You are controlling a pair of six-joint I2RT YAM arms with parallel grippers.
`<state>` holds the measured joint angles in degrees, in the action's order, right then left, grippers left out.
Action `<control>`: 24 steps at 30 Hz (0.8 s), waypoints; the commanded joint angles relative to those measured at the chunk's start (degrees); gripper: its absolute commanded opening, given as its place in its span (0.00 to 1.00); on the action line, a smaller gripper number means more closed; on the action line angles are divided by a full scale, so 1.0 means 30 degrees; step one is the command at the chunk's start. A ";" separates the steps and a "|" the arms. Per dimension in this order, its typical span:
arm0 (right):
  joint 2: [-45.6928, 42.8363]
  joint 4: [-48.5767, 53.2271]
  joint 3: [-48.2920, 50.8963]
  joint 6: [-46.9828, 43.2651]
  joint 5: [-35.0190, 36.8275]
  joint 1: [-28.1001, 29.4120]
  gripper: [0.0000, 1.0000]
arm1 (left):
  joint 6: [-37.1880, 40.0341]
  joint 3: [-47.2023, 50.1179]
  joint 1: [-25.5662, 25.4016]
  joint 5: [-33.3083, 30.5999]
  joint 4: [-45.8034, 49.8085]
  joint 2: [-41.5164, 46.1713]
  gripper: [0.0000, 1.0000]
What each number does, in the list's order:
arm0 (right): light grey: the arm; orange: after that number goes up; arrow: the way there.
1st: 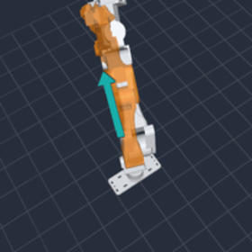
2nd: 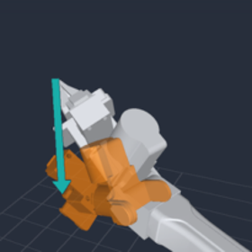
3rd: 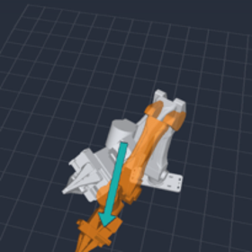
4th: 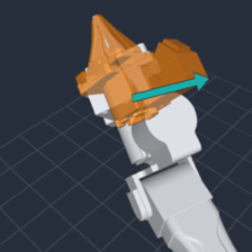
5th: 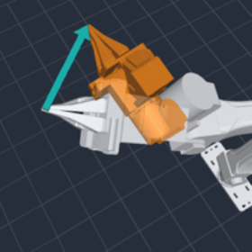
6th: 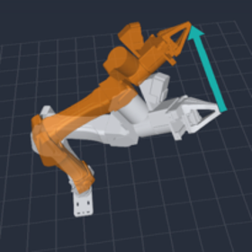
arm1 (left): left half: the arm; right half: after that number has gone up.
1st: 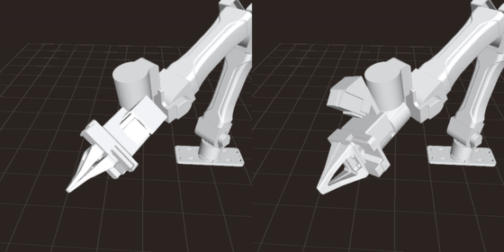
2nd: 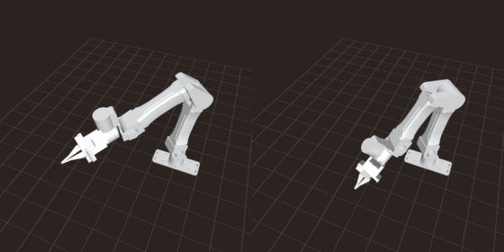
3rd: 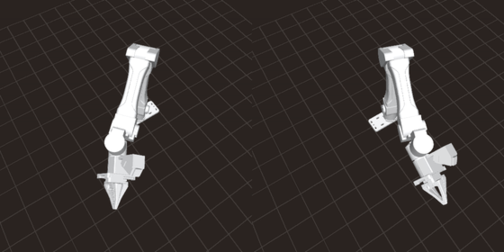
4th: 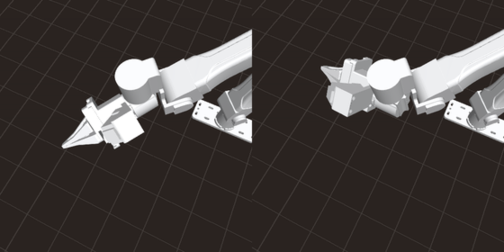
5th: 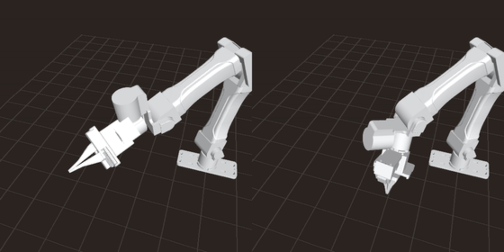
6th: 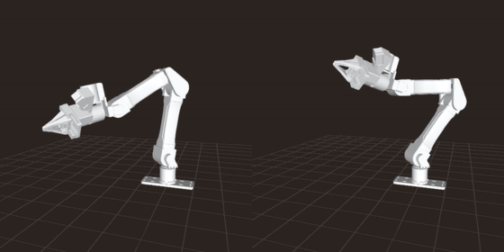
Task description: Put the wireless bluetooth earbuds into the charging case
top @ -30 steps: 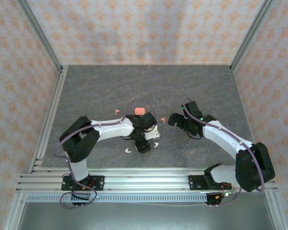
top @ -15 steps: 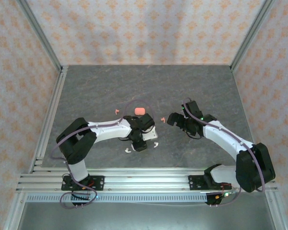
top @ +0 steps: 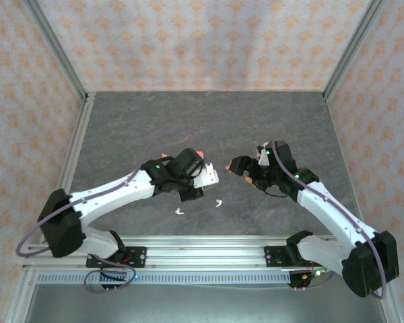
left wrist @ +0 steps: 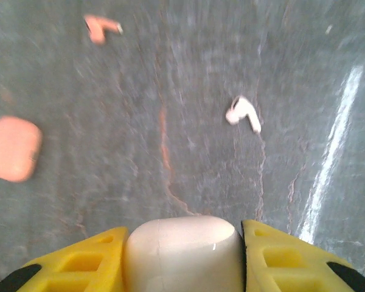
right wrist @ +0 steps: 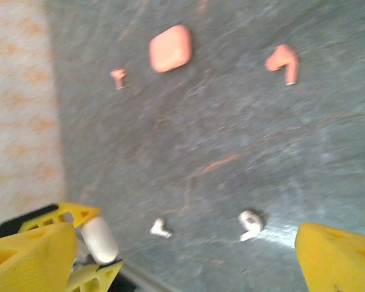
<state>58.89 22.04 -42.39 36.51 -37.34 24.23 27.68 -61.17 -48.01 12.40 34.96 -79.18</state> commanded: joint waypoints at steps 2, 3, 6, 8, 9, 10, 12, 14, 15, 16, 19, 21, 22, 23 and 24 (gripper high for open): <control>-0.1986 -0.1944 0.0177 0.1459 -0.3536 0.0179 0.92 | 0.1536 -0.1165 -0.0139 0.0950 -0.0652 0.1452 0.36; -0.2228 -0.2517 0.0221 0.1846 -0.4019 0.0168 0.91 | 0.1683 -0.1476 -0.0111 0.1199 -0.0578 0.1569 0.36; -0.2550 -0.3830 0.0247 0.2487 -0.4924 0.0307 0.90 | 0.1818 -0.2566 -0.0083 0.2090 -0.0094 0.1585 0.36; -0.2639 -0.4564 0.0243 0.2350 -0.5298 0.0550 0.89 | 0.1743 -0.3255 -0.0086 0.2721 0.0303 0.1436 0.37; -0.2656 -0.5044 0.0271 0.2351 -0.5417 0.0722 0.88 | 0.1587 -0.3595 -0.0083 0.3148 0.0465 0.1337 0.37; -0.2697 -0.5431 0.0302 0.2343 -0.5400 0.0905 0.88 | 0.1444 -0.3890 -0.0104 0.3594 0.0533 0.1280 0.37; -0.2641 -0.6053 0.0303 0.2364 -0.5388 0.1252 0.86 | 0.1107 -0.4188 -0.0105 0.4268 0.0450 0.1307 0.37; -0.2530 -0.6349 0.0218 0.2309 -0.5264 0.1530 0.84 | 0.0760 -0.4257 -0.0090 0.4772 0.0146 0.1425 0.37; -0.2452 -0.6351 0.0138 0.2263 -0.5205 0.1616 0.84 | 0.0664 -0.4238 -0.0084 0.4935 0.0013 0.1466 0.37; -0.2380 -0.6363 0.0112 0.2193 -0.5222 0.1703 0.83 | 0.0620 -0.4241 -0.0085 0.5119 -0.0102 0.1489 0.37; -0.2178 -0.6386 0.0036 0.2056 -0.5360 0.1934 0.83 | 0.0476 -0.4505 -0.0081 0.5456 -0.0058 0.1402 0.37; -0.2119 -0.6429 0.0066 0.2014 -0.5523 0.2082 0.84 | 0.0418 -0.4658 -0.0104 0.5608 -0.0070 0.1319 0.37; -0.2097 -0.6457 0.0122 0.2016 -0.5589 0.2158 0.84 | 0.0382 -0.4700 -0.0084 0.5701 -0.0099 0.1297 0.37; -0.2067 -0.6483 0.0173 0.2018 -0.5628 0.2175 0.85 | 0.0401 -0.4740 -0.0102 0.5763 -0.0115 0.1264 0.37; -0.2055 -0.6482 0.0242 0.1991 -0.5640 0.2205 0.85 | 0.0400 -0.4798 -0.0094 0.5833 -0.0121 0.1226 0.37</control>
<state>52.86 5.34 -42.30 43.05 -52.60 30.37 29.87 -73.43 -48.01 27.70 34.83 -75.16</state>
